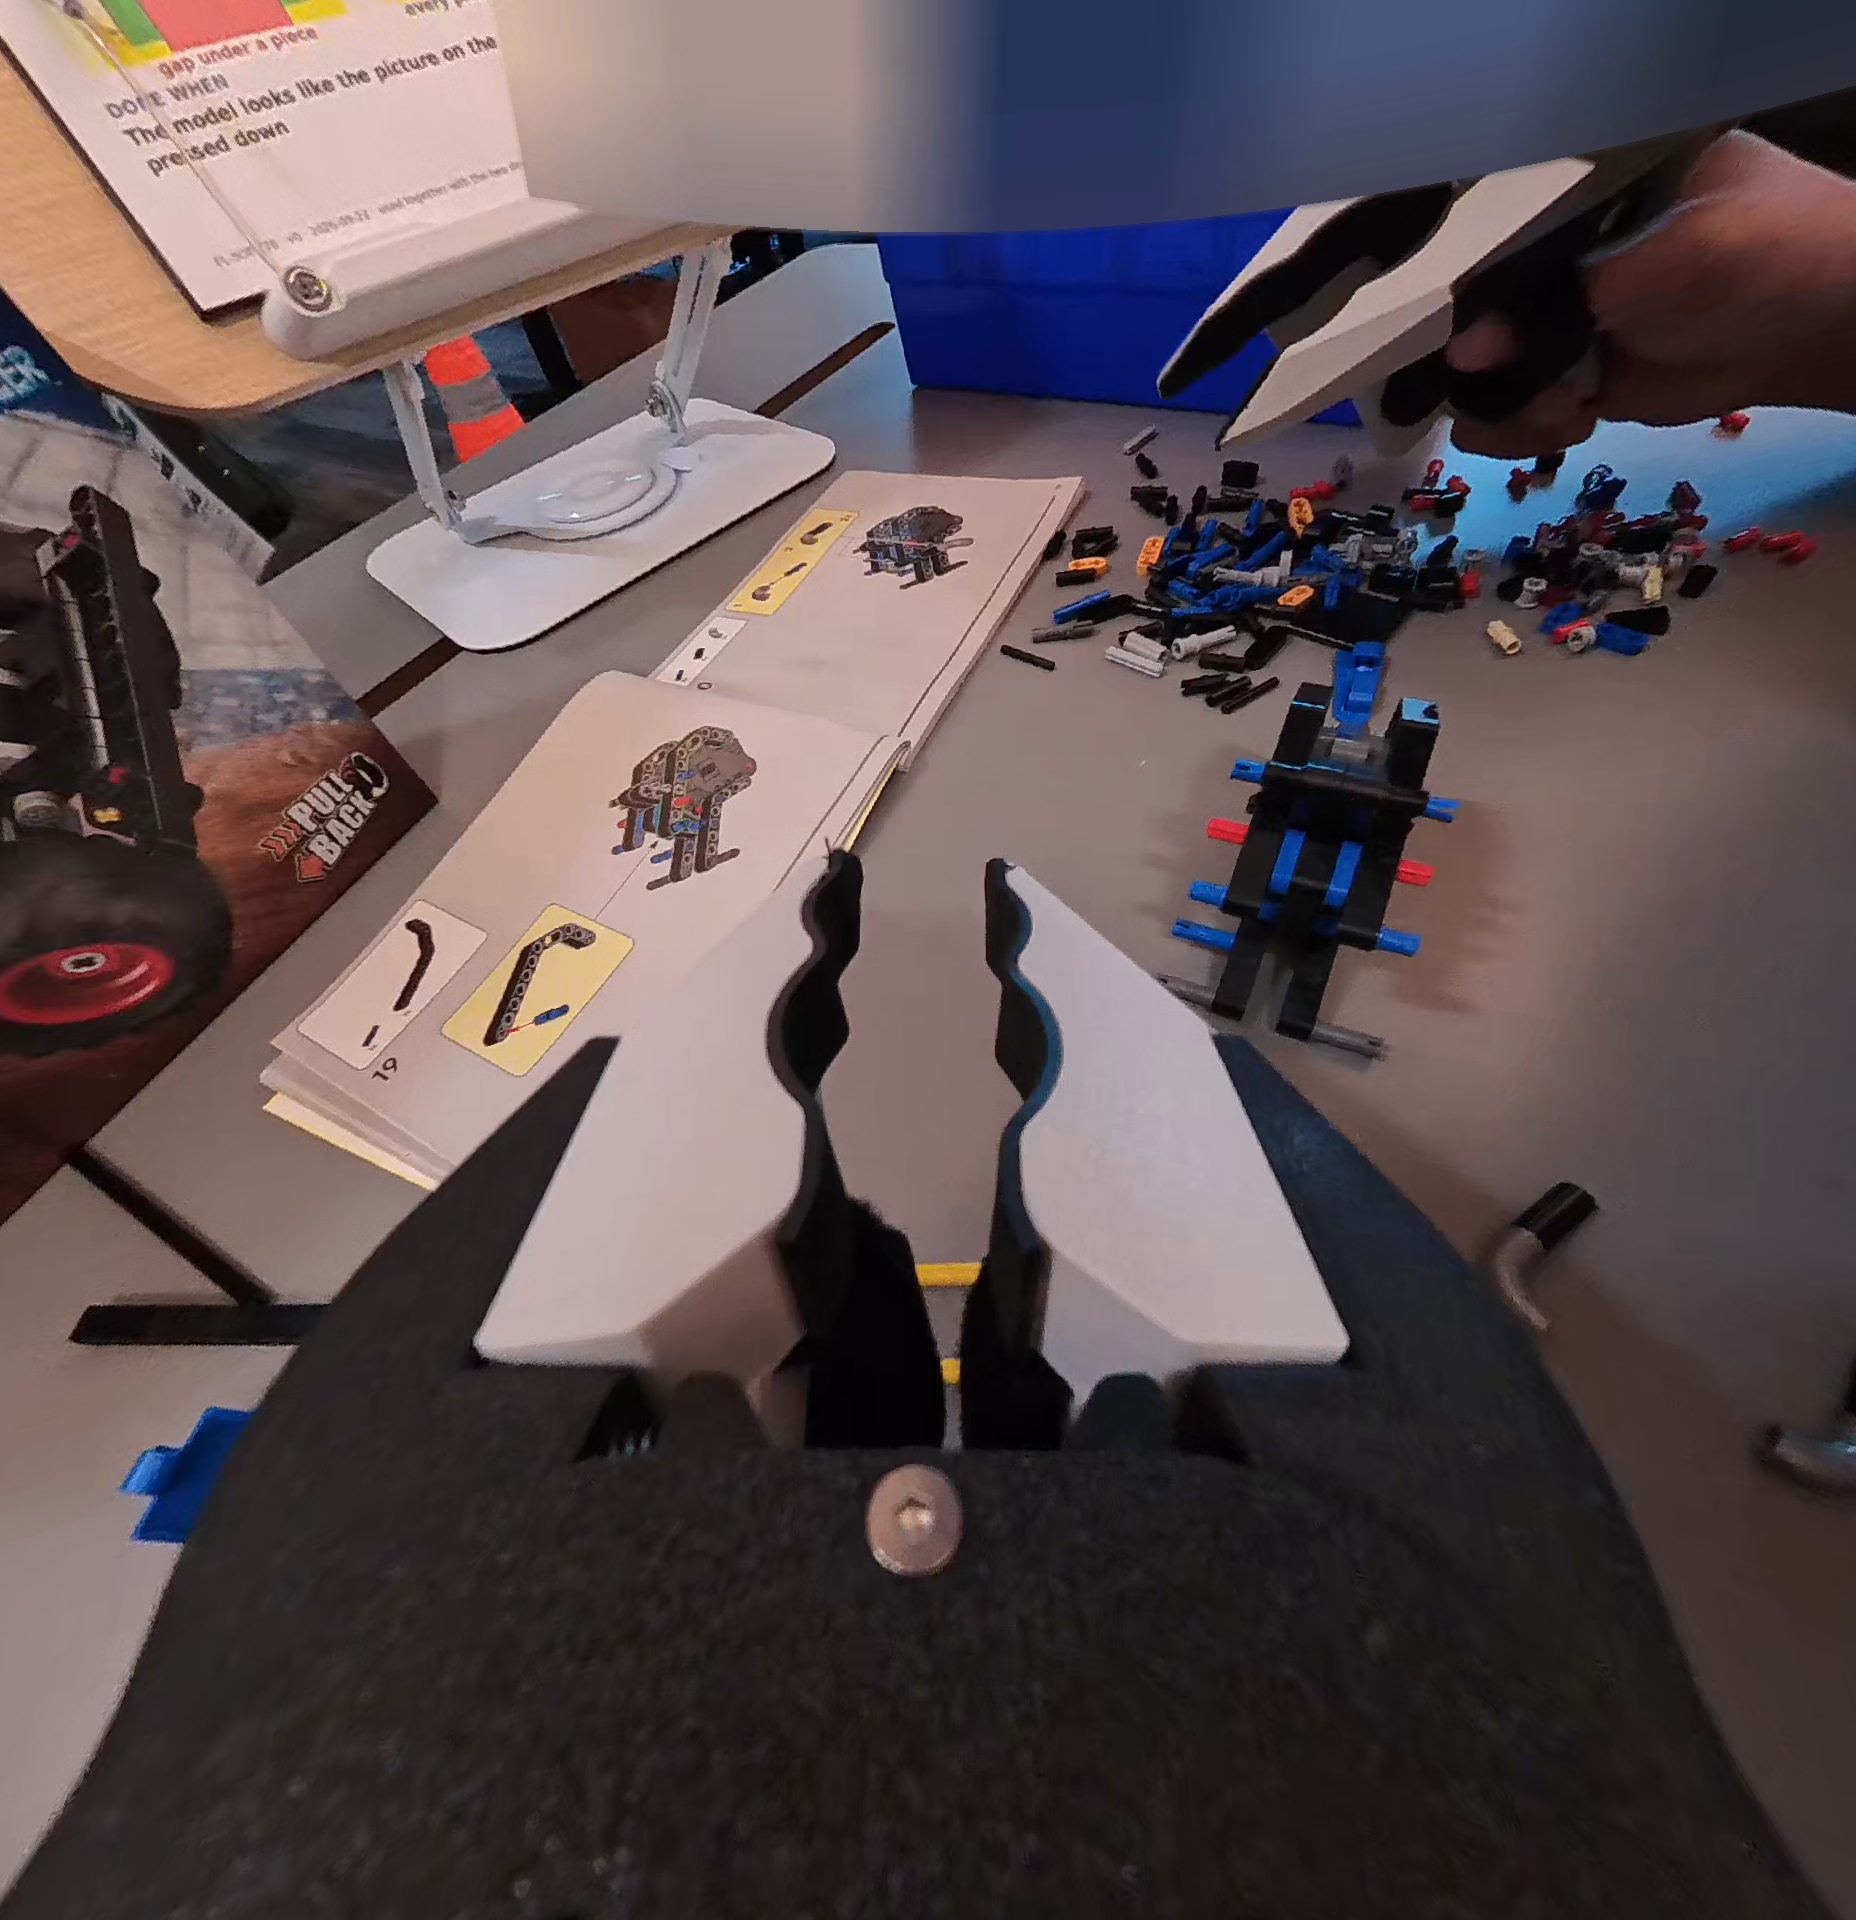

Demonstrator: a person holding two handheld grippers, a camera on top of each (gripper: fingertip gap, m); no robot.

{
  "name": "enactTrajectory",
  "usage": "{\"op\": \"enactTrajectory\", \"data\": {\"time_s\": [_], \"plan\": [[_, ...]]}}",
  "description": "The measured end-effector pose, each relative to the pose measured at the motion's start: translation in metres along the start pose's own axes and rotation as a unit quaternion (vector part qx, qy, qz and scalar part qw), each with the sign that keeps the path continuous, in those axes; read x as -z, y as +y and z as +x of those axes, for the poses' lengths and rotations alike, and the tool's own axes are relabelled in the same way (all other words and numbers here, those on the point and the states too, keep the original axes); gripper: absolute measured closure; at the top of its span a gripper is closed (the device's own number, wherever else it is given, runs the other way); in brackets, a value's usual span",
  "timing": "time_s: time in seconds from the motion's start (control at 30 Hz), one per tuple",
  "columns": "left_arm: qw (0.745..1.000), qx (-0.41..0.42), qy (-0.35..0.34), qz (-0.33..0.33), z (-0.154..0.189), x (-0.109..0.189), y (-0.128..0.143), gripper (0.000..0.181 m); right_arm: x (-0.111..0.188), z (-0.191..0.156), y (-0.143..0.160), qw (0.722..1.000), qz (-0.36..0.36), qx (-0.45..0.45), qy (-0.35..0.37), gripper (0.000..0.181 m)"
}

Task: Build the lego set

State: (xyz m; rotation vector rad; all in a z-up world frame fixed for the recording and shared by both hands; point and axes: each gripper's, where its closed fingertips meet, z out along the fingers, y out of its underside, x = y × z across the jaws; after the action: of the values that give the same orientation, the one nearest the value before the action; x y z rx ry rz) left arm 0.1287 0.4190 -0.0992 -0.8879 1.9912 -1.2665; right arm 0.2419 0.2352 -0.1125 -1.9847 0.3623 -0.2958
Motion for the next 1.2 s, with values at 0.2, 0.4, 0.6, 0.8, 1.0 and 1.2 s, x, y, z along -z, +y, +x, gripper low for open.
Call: {"op": "enactTrajectory", "data": {"time_s": [0.2, 0.4, 0.6, 0.8, 1.0, 1.2], "plan": [[1.000, 0.024, 0.014, -0.009, 0.000, -0.002, 0.006, 0.158, 0.001, 0.010, 0.003, 0.999, -0.009, 0.008, 0.030, 0.137], [0.999, 0.023, 0.011, -0.027, -0.003, -0.006, 0.016, 0.159, -0.003, 0.009, 0.010, 0.999, -0.021, 0.009, 0.025, 0.137], [0.999, 0.038, 0.016, -0.031, -0.005, -0.006, 0.018, 0.159, -0.006, 0.007, 0.014, 0.999, -0.027, 0.009, 0.019, 0.137], [0.999, 0.032, 0.015, -0.040, -0.004, -0.007, 0.022, 0.159, -0.004, 0.007, 0.012, 0.999, -0.023, 0.015, 0.020, 0.138], [0.998, 0.034, 0.016, -0.041, -0.004, -0.007, 0.022, 0.159, -0.005, 0.006, 0.013, 0.999, -0.024, 0.014, 0.016, 0.138], [0.998, 0.034, 0.018, -0.044, -0.003, -0.008, 0.024, 0.159, -0.006, 0.005, 0.015, 0.999, -0.029, 0.013, 0.012, 0.139]]}}
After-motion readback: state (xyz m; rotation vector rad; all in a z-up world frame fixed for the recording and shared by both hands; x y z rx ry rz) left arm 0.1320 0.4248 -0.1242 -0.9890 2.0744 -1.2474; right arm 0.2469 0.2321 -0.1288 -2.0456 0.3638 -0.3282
